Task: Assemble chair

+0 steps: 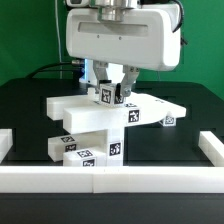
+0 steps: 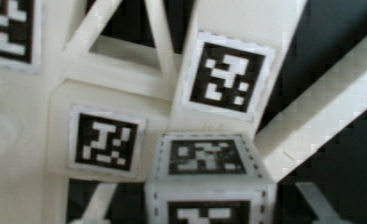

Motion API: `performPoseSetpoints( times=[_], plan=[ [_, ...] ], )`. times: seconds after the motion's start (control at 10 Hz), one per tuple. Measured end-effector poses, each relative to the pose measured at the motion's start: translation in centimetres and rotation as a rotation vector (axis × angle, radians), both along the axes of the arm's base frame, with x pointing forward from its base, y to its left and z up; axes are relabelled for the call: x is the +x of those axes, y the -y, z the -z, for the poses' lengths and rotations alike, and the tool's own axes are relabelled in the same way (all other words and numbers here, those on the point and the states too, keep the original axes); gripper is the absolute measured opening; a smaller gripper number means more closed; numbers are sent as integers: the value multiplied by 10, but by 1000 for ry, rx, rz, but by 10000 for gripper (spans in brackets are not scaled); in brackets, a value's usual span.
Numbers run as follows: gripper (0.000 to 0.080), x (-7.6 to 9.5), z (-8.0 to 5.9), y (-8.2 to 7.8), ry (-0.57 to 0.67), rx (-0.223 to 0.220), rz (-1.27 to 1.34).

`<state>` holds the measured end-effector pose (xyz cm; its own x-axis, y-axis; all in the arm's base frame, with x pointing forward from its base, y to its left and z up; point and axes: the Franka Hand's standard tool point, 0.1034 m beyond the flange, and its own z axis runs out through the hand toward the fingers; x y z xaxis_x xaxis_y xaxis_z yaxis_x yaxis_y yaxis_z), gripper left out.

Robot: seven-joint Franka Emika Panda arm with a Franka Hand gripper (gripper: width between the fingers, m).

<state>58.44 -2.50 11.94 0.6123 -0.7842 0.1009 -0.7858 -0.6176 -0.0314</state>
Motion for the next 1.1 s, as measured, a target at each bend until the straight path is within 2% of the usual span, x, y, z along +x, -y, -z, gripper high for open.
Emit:
performPoseSetpoints(
  times=[0.8, 1.1],
  plan=[
    [288, 0, 0, -3, 30, 55, 480],
    [288, 1, 0, -6, 41, 93, 705]
  ],
)
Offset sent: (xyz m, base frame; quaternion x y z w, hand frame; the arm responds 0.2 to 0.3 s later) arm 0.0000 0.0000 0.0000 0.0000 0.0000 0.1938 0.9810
